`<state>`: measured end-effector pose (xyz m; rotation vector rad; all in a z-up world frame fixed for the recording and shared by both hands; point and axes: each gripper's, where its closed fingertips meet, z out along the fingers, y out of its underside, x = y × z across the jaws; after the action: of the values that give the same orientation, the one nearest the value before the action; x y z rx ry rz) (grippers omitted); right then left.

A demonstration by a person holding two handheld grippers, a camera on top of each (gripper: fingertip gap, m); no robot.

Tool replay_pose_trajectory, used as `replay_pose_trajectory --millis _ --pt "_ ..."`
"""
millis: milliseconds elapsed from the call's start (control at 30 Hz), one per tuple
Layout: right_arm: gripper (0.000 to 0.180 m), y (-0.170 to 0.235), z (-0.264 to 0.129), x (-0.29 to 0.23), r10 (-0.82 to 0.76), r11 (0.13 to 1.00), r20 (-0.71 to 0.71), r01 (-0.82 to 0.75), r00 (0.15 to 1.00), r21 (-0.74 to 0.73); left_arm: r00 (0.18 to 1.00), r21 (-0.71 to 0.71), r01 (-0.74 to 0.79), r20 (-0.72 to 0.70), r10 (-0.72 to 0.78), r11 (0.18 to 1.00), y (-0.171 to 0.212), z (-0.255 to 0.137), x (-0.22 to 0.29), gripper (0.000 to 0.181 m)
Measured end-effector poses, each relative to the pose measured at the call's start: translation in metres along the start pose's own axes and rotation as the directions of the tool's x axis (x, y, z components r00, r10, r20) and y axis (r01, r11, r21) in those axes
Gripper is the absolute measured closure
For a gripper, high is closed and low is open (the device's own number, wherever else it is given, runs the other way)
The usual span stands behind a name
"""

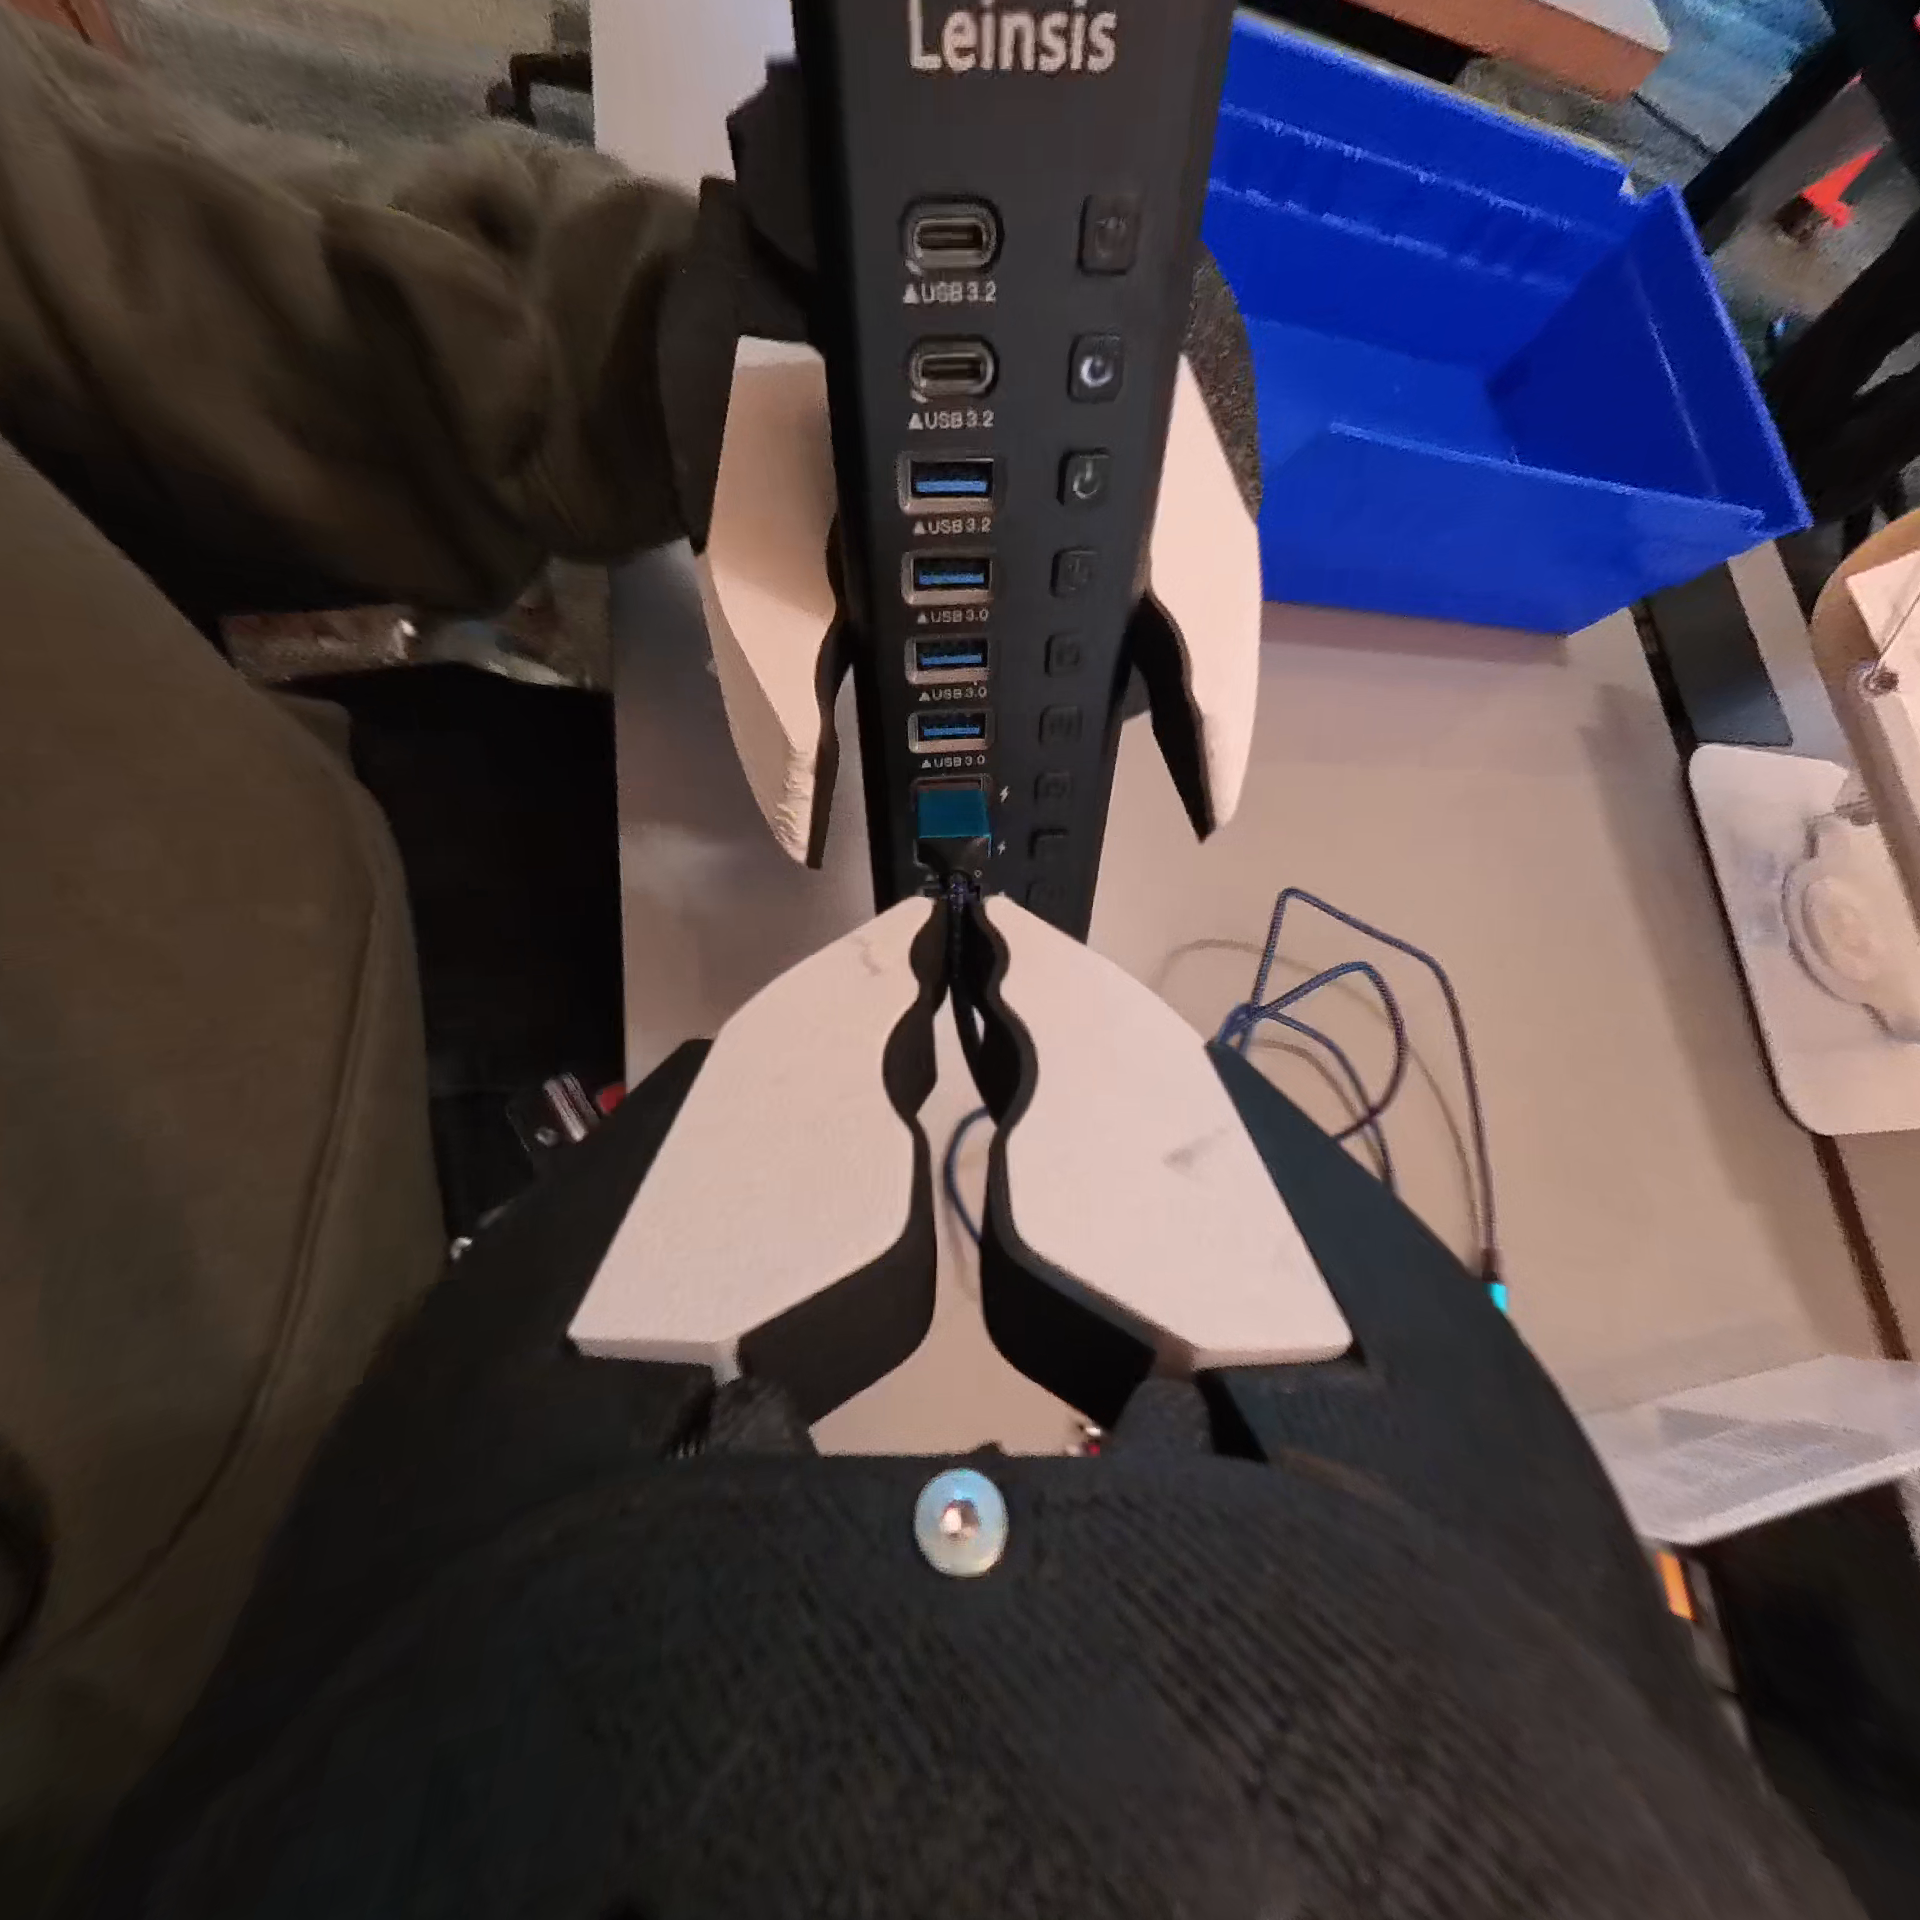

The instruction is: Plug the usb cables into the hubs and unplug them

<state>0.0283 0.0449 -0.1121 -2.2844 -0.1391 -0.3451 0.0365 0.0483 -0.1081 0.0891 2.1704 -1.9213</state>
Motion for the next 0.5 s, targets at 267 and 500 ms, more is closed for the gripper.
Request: replay_pose_trajectory --millis 267,500 --pt "0.167 -0.017 0.008 0.007 0.119 0.965 0.071 -0.132 0.990 0.227 0.997 -0.008 -0.040 0.061 0.040 0.999 0.002 -0.008 -0.009 0.110" --pt "0.156 -0.005 0.026 0.010 0.372 0.887 0.142 -0.397 0.917 0.238 0.984 -0.053 -0.149 0.095 0.153 0.987 0.009 -0.004 -0.009 0.111"
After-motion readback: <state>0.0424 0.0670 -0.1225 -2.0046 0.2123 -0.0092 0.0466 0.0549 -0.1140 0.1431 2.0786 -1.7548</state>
